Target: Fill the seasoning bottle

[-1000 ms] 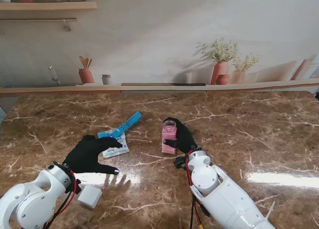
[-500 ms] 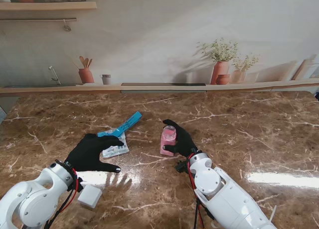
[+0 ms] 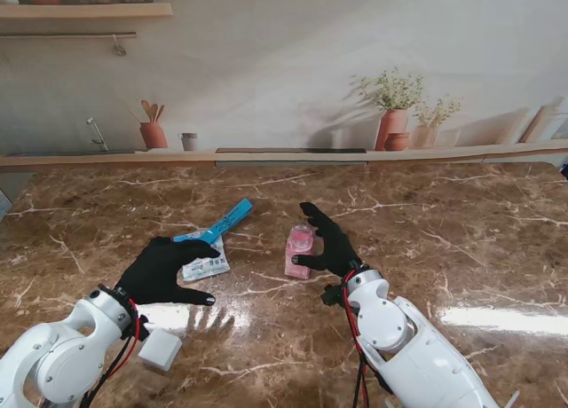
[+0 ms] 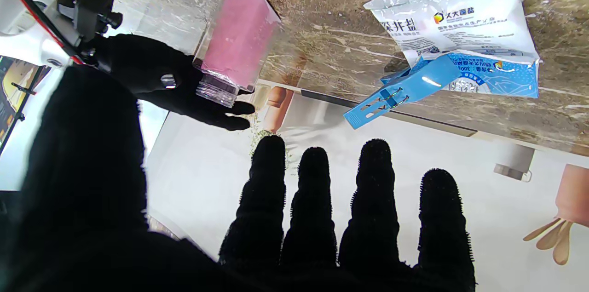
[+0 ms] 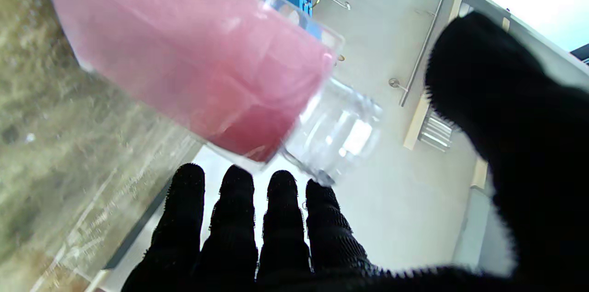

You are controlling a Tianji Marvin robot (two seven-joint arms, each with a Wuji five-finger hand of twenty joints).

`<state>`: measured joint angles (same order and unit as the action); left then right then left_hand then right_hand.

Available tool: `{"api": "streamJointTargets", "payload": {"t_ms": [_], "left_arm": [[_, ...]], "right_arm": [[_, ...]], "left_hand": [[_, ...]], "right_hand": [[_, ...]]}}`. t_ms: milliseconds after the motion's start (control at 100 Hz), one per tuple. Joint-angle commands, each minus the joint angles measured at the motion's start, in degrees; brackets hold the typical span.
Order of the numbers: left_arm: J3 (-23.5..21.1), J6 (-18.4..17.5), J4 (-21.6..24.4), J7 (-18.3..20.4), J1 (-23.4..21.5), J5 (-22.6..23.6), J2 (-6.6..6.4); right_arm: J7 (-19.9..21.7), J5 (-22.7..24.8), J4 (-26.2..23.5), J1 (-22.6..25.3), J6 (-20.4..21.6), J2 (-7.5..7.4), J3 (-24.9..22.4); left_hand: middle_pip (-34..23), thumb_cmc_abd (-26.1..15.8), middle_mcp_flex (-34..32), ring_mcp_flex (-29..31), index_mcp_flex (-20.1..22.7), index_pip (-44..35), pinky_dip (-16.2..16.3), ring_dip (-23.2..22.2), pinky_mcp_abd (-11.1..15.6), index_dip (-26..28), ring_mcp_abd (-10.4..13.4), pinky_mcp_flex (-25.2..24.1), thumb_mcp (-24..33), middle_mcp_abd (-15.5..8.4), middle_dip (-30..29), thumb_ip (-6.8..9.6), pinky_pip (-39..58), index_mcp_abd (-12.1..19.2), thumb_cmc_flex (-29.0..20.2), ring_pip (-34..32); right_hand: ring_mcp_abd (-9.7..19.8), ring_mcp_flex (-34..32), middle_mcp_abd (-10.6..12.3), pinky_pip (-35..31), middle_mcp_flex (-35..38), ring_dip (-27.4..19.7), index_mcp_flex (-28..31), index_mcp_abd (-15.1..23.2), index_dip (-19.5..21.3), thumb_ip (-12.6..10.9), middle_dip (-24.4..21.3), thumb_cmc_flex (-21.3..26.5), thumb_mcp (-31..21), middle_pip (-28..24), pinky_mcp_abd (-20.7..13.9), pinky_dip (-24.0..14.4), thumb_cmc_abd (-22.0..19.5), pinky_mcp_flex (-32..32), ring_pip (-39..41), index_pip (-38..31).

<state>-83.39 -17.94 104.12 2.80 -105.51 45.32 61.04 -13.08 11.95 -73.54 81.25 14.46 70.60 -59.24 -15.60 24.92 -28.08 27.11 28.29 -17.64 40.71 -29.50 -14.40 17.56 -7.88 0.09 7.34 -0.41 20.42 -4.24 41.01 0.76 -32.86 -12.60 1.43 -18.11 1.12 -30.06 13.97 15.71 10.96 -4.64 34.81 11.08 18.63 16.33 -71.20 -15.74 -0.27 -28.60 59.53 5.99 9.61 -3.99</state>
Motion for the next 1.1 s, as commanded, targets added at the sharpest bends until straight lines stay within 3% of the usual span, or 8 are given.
{"api": "streamJointTargets", "payload": {"t_ms": [0, 200, 280, 620, 770, 880, 990, 1090], "left_arm": [[0.4, 0.5, -1.2, 0.0, 0.5, -0.8, 0.27], [0.8, 1.9, -3.4, -0.5, 2.8, -2.9, 0.53], [0.4, 3.2, -4.0, 0.6, 4.2, -4.0, 0.49], [-1.6, 14.4, -3.4, 12.1, 11.7, -8.6, -0.58], [0.0, 21.2, -4.7, 19.4, 16.8, -10.1, -1.57], [2.6, 25.5, -7.0, 23.3, 21.0, -10.6, -2.17], [6.0, 29.2, -10.0, 26.2, 25.1, -10.6, -2.66], [9.0, 31.9, -13.1, 27.9, 28.2, -10.6, -2.92]], "right_arm": [[1.1, 1.0, -1.4, 1.4, -0.5, -1.27, -1.1], [2.9, 6.9, -6.9, 5.6, -1.1, -3.24, -5.9], [3.4, 8.1, -8.2, 6.9, -1.2, -3.65, -7.1], [3.4, 8.9, -9.4, 8.2, -0.9, -3.87, -8.7], [3.3, 8.7, -8.6, 7.6, -0.2, -3.82, -8.5], [3.2, 8.6, -8.2, 7.4, 0.2, -3.78, -8.4], [3.0, 8.4, -8.0, 7.3, 0.4, -3.7, -8.4], [3.0, 8.3, -7.9, 7.4, 0.6, -3.68, -8.4]], "left_hand": [[1.5, -1.7, 2.1, -1.8, 0.7, 0.9, -0.3, 0.8, 1.3, -0.2, 2.6, -1.3, -1.8, 0.2, -0.7, 1.96, -2.1, -0.5, -0.9, 1.7], [1.5, -1.9, 3.0, -2.3, 1.1, 1.4, -1.0, 0.9, 4.4, -0.7, 2.3, -0.6, -2.0, 0.8, -0.8, 2.08, -2.4, -2.5, -1.1, 1.8], [1.8, -2.2, 3.9, -3.4, 1.5, 2.6, -1.4, 1.0, 4.3, -1.8, 1.5, -0.6, -2.1, 1.2, -1.2, 2.18, -2.2, -4.1, -1.2, 1.9], [3.5, -3.8, 8.7, -6.4, -1.6, 9.6, -0.4, -0.7, 1.3, -7.1, -0.8, -0.7, -4.3, 3.8, -1.6, 2.81, -0.2, -8.5, -1.6, 0.9], [4.1, -4.4, 10.4, -7.9, -3.9, 11.5, -0.2, -1.3, 0.8, -8.1, -0.8, -1.2, -4.8, 4.7, -1.2, 3.0, -0.5, -10.2, -1.6, 1.1], [4.6, -4.6, 12.2, -8.6, -4.7, 12.5, 0.0, -1.8, 0.5, -8.5, -2.2, -0.9, -5.1, 5.9, -1.0, 3.09, -0.6, -11.8, -1.8, 1.1], [1.7, -4.8, 9.9, -7.1, -6.2, 14.7, 0.2, -11.7, 1.0, -9.9, -4.8, -1.4, -6.3, 11.8, 3.7, 3.28, -1.1, -17.6, -2.8, -5.4], [-1.3, -5.1, 9.0, -6.6, -7.7, 15.6, -0.2, -16.5, 0.5, -10.5, -5.3, -1.8, -6.5, 12.0, 7.9, 3.19, -1.4, -18.5, -2.8, -7.4]], "right_hand": [[0.4, 1.3, 0.1, 1.7, -1.2, -1.0, -1.8, -0.3, -0.3, 1.8, -1.3, -2.2, 0.8, 0.6, -2.7, 1.2, -1.0, -1.2, -0.6, 0.9], [0.2, 2.1, -0.2, 2.4, -1.5, -1.0, -1.9, -0.9, 0.0, 1.0, -1.6, -1.7, 3.2, 1.2, -2.6, 0.4, -4.6, -2.8, -0.7, 1.1], [0.3, 2.1, -0.3, 2.4, -1.6, -0.8, -1.9, -1.0, 0.0, 0.9, -1.6, -1.5, 3.5, 1.3, -2.4, 0.2, -5.3, -2.9, -0.5, 1.1], [0.3, 2.6, -0.5, 2.2, -1.8, -0.1, -1.8, -1.0, 0.2, 0.2, -1.1, 0.0, 5.0, 1.5, -1.6, -1.1, -7.3, -2.9, 0.1, 1.1], [0.3, 2.6, -0.5, 2.0, -1.8, 0.1, -1.6, -0.9, 0.3, 0.0, -0.9, 0.5, 5.6, 1.5, -1.4, -1.6, -8.0, -2.8, 0.4, 1.1], [0.3, 2.5, -0.6, 1.8, -1.7, 0.3, -1.5, -0.8, 0.3, -0.2, -0.8, 0.6, 5.8, 1.5, -1.2, -2.0, -8.3, -2.7, 0.6, 1.1], [0.3, 2.5, -0.6, 1.6, -1.6, 0.4, -1.4, -0.8, 0.3, -0.3, -0.7, 0.9, 6.1, 1.4, -0.9, -2.4, -8.7, -2.6, 0.7, 1.1], [0.3, 2.4, -0.5, 1.4, -1.6, 0.5, -1.4, -0.7, 0.3, -0.4, -0.6, 1.2, 6.3, 1.4, -0.7, -2.7, -8.9, -2.5, 0.9, 1.1]]}}
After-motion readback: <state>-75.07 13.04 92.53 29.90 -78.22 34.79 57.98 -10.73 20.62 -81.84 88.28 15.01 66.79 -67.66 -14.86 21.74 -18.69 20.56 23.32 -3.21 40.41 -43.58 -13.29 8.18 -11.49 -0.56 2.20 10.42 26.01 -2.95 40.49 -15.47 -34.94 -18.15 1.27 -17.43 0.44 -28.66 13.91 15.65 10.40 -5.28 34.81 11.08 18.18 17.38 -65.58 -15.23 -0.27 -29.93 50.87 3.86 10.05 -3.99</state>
